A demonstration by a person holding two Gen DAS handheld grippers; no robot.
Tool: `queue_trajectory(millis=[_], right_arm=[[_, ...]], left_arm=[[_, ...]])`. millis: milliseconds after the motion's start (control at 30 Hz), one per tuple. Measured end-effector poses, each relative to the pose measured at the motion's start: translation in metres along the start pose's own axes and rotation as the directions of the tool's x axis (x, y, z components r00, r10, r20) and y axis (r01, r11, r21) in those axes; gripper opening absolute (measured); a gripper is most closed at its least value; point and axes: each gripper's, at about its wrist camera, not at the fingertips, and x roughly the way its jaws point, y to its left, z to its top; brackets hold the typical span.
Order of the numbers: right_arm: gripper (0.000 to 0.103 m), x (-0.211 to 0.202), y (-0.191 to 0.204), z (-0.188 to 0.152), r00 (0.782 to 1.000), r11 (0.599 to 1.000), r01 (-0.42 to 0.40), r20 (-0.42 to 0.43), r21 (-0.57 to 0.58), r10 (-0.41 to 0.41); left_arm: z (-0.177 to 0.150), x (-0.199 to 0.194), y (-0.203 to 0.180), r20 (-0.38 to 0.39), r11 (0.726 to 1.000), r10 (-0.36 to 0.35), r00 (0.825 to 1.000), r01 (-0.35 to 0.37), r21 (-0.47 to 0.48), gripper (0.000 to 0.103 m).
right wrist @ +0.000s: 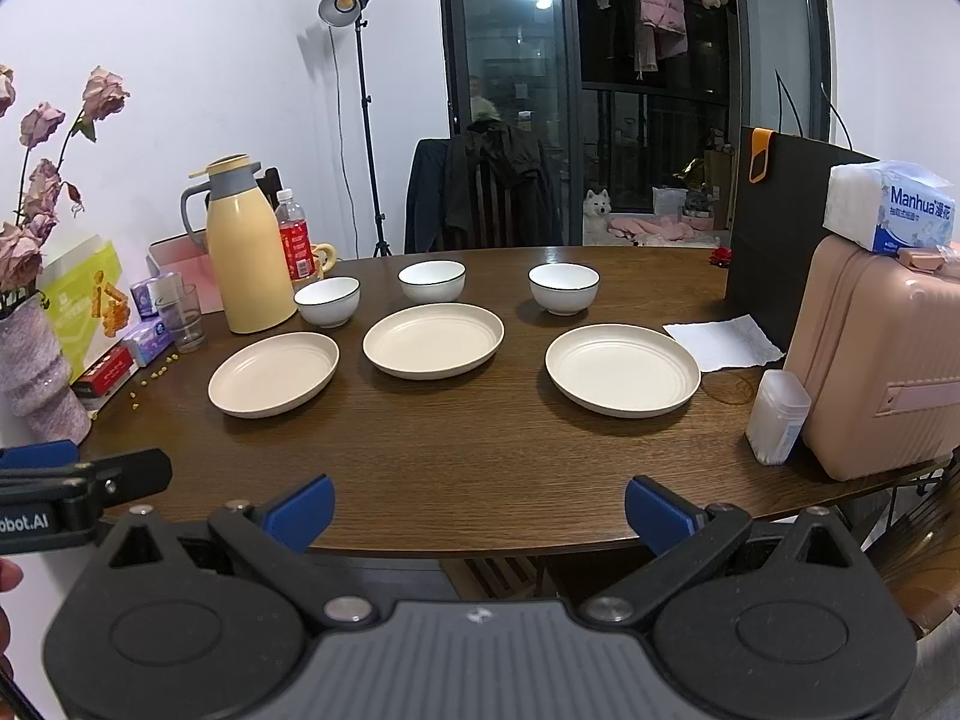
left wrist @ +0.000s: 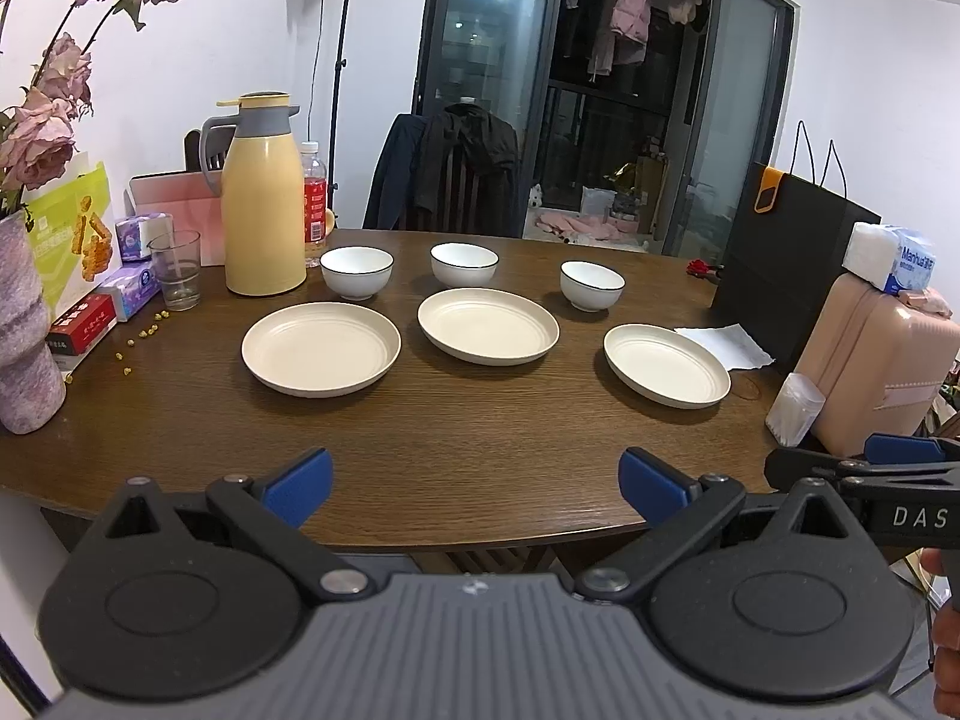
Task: Organize plates and bowls
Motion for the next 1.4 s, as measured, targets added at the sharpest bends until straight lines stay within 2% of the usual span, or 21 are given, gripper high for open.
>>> queue_trajectory(millis=[800, 1400], right_arm=[[0.103, 0.002, -0.008, 0.003, 1.000, 1.000, 0.000, -0.003, 0.002, 0.000], [0.103, 0.025, 0.002, 0.010, 1.000, 1.000, -0.003, -0.015, 0.003, 0.003]], left_arm=[[0.000, 0.000, 0.000, 0.000, 1.000, 0.002, 1.000, -0.002, -0.001, 0.103], [-0.002, -0.001, -0.003, -0.004, 1.000, 0.002, 1.000, -0.002, 0.002, 0.103]])
